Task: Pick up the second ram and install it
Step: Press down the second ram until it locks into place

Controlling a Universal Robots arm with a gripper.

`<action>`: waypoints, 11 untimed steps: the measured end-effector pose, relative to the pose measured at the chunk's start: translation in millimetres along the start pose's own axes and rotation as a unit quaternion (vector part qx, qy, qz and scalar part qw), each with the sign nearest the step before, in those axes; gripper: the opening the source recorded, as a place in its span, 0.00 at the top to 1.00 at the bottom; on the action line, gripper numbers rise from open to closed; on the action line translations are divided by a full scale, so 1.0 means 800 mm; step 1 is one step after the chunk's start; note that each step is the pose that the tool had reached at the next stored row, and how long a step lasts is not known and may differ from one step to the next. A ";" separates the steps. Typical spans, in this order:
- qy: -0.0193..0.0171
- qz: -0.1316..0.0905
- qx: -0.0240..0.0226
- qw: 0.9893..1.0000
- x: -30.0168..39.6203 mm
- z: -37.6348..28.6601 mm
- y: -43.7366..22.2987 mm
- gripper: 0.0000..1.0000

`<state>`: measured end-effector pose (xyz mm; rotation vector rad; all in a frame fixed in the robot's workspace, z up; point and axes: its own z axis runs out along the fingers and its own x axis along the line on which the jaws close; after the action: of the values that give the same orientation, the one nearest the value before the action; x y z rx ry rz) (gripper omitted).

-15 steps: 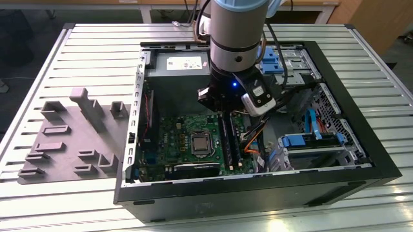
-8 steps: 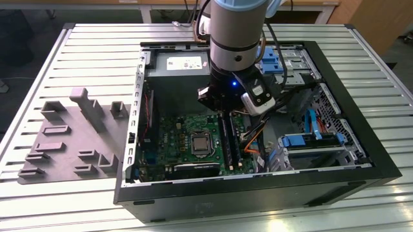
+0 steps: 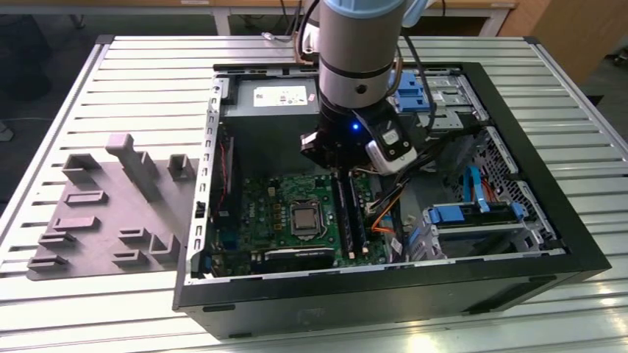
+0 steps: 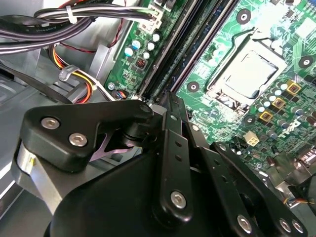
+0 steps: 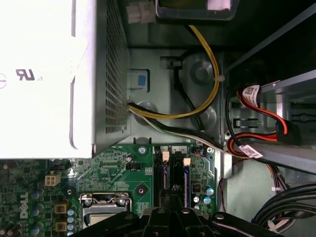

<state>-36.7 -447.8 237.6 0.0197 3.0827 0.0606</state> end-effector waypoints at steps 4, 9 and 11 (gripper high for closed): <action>0.000 0.000 0.000 1.000 0.0001 0.0017 0.0012 0.89; -0.001 0.000 0.000 1.000 0.0002 0.0037 0.0021 0.89; -0.001 0.000 0.000 1.000 0.0003 0.0045 0.0024 0.89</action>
<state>-36.7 -445.7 234.1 0.0201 3.0810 0.0604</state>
